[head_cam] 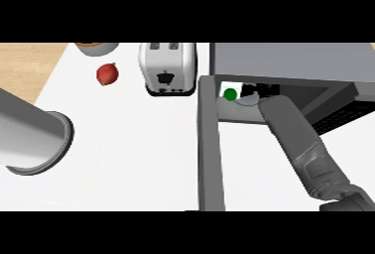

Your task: Pick up the milk, place it into the microwave and close the microwave

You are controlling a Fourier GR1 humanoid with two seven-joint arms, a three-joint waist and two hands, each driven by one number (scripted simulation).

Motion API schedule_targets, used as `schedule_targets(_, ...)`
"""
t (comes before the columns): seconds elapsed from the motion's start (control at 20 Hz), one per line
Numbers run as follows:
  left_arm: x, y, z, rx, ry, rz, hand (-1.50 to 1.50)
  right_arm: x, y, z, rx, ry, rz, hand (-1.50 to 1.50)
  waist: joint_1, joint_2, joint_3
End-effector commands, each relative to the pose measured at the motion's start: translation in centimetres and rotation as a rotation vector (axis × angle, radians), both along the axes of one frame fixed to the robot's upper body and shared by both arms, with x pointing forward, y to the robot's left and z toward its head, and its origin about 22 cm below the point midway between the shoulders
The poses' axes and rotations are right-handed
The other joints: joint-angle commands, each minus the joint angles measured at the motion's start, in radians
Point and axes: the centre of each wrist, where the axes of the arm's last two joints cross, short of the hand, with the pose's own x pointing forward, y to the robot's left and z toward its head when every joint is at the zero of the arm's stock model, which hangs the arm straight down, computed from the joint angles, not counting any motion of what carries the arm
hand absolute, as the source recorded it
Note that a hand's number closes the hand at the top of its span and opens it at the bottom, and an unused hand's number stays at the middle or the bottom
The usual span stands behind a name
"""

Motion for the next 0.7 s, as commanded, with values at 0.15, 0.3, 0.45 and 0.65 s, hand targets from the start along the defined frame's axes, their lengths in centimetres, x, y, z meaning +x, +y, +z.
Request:
schedule_targets(0.15,0.8,-0.3,0.6,0.02,-0.006,-0.017,-1.5,1.7,-1.7,2.8,-0.147,-0.124,-0.169,1.5,0.032,0.015,-0.003)
schedule_targets(0.3,1.4,0.1,0.1,0.004,-0.007,-0.046,-1.5,1.4,-3.5,2.3,-0.174,-0.136,-0.188,1.5,0.046,0.025,-0.002)
schedule_targets(0.45,2.4,-0.3,0.0,-0.004,-0.013,-0.034,-1.5,1.2,-2.9,1.5,-0.253,-0.153,-0.218,1.5,0.042,0.027,-0.003)
schedule_targets(0.65,2.9,-0.3,0.0,0.008,0.0,-0.054,-1.5,1.1,-5.5,1.6,-0.303,-0.098,-0.323,1.5,0.056,0.038,-0.003)
